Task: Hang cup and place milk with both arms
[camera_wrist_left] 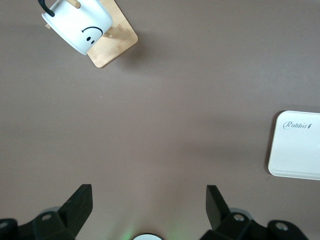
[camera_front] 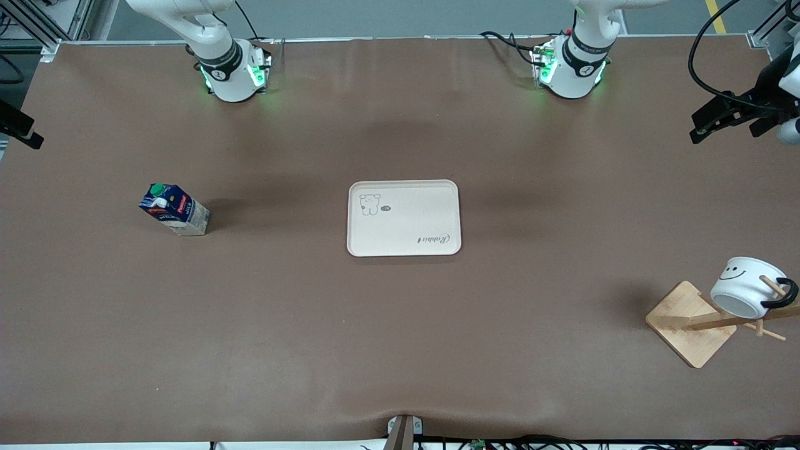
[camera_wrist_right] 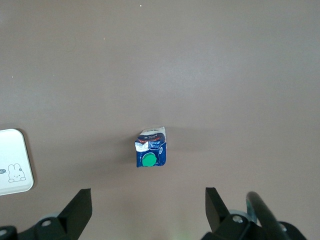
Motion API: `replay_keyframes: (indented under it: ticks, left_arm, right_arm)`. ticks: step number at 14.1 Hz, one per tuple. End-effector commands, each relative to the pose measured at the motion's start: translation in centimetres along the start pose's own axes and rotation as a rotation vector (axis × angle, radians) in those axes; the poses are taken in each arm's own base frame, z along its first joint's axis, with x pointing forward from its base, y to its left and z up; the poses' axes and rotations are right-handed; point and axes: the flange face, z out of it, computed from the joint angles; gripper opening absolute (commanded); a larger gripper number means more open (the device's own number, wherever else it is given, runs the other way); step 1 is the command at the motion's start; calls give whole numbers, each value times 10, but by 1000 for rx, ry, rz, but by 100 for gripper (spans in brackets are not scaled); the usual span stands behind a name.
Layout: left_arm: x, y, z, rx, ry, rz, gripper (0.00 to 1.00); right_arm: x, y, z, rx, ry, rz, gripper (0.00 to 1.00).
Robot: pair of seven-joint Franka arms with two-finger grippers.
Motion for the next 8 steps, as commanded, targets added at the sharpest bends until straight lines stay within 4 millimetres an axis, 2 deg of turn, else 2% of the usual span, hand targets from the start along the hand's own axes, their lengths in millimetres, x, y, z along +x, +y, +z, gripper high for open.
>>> replay_keyframes:
  ticks: [1, 6, 8]
  left_arm:
    - [-3, -3, -4, 22, -18, 8, 100]
    - [-3, -3, -3, 23, -24, 5, 100]
    - [0, -3, 1, 24, -31, 4, 100]
  right_arm:
    - [-5, -2, -7, 13, 2, -1, 100]
    - [-5, -8, -6, 50, 0, -9, 100]
    - [-7, -2, -5, 50, -15, -3, 100]
